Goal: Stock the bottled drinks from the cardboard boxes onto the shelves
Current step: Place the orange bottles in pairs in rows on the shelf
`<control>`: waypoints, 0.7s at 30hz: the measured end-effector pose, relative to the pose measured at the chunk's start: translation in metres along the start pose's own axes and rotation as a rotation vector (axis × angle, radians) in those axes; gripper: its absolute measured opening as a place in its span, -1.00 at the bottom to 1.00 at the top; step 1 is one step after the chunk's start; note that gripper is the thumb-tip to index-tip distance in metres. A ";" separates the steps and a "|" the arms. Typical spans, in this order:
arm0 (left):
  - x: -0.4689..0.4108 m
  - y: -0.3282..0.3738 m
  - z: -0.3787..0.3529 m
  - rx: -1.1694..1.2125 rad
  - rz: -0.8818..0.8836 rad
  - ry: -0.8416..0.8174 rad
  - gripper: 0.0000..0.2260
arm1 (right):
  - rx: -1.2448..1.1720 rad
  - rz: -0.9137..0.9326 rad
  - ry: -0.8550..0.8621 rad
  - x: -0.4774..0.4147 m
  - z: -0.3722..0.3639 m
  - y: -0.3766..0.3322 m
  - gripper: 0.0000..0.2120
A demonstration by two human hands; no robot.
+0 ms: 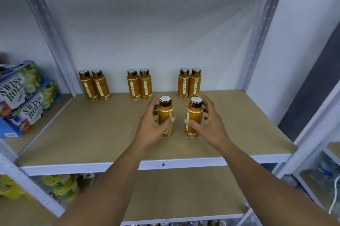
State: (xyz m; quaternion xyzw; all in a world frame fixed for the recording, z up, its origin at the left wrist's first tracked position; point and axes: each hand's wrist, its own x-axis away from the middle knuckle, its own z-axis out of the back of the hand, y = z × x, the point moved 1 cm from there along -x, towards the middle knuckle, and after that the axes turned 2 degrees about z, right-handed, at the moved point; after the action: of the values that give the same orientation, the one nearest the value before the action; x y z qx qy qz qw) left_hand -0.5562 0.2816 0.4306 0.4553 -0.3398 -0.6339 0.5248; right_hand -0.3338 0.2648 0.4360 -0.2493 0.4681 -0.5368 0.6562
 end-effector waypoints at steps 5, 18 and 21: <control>0.011 -0.021 -0.008 -0.011 0.088 0.034 -0.13 | 0.030 -0.013 -0.014 0.005 -0.011 0.028 -0.11; -0.004 -0.025 -0.031 -0.132 0.059 -0.011 -0.14 | 0.065 0.008 0.055 -0.013 -0.015 0.045 0.01; -0.003 -0.023 -0.031 -0.148 0.028 -0.025 -0.14 | 0.096 0.012 0.068 -0.011 -0.016 0.048 -0.03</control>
State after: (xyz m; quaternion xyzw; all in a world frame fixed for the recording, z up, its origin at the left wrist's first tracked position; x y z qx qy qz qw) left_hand -0.5355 0.2907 0.3995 0.4022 -0.3051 -0.6555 0.5617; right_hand -0.3249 0.2924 0.3932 -0.1964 0.4656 -0.5629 0.6541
